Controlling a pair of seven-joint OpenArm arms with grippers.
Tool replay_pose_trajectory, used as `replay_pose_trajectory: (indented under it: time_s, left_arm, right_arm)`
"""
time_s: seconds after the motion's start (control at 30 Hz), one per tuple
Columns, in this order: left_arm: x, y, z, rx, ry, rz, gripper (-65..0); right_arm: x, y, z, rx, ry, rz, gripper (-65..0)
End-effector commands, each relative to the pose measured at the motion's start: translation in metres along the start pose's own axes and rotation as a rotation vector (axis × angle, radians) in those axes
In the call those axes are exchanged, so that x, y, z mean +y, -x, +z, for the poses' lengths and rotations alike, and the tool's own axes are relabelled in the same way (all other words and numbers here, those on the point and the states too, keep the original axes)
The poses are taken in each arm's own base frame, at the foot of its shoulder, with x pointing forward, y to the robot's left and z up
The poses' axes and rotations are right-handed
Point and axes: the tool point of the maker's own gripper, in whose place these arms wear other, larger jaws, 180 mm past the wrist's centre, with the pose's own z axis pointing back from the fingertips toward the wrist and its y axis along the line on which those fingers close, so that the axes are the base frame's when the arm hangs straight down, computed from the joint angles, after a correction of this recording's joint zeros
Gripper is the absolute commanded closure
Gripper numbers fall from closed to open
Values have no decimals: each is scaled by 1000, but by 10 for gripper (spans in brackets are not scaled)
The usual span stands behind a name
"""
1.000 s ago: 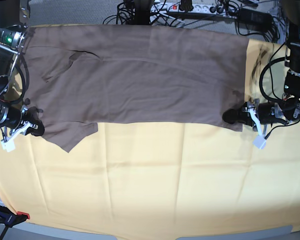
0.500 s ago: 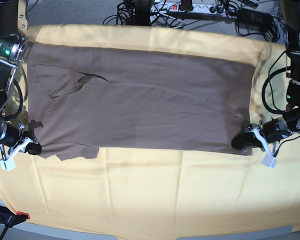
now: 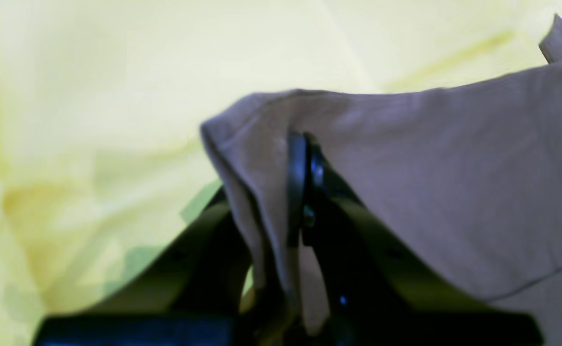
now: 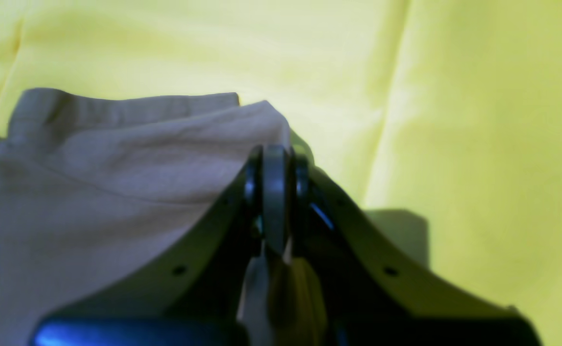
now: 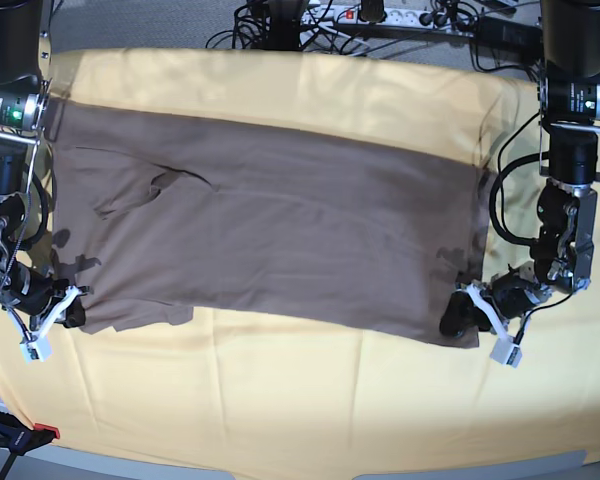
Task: Fold the T-shirt properly
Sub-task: 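Lift the grasped edge and fold it over the shirt body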
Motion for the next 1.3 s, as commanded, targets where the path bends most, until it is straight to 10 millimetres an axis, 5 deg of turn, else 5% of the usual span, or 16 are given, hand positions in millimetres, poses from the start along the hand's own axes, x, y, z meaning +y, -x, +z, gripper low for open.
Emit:
replay_pose_trajectory:
  time_s: [0.0,0.3,0.5,0.8,1.27]
  left_arm:
    - [4,-37,6,-88,-5,-30,0]
    - [-7,-55,6,-93,53,-69,0]
    - [-21,-44,7,-28,137,23,0]
    - [-35,0,11,93,210,128,0]
    - [-31,-3,43,128,273,201,0]
  right_arm:
    - [-15,-41,11,-106,36,15,0]
    - [-12,-79,16,-165,8,49,0]
    - [-6,-66,14,-114,-24,55,0]
    - [-1,-25,12,-19,-51,7,0]
    - [-31,-11,40,62,-33,-49,0]
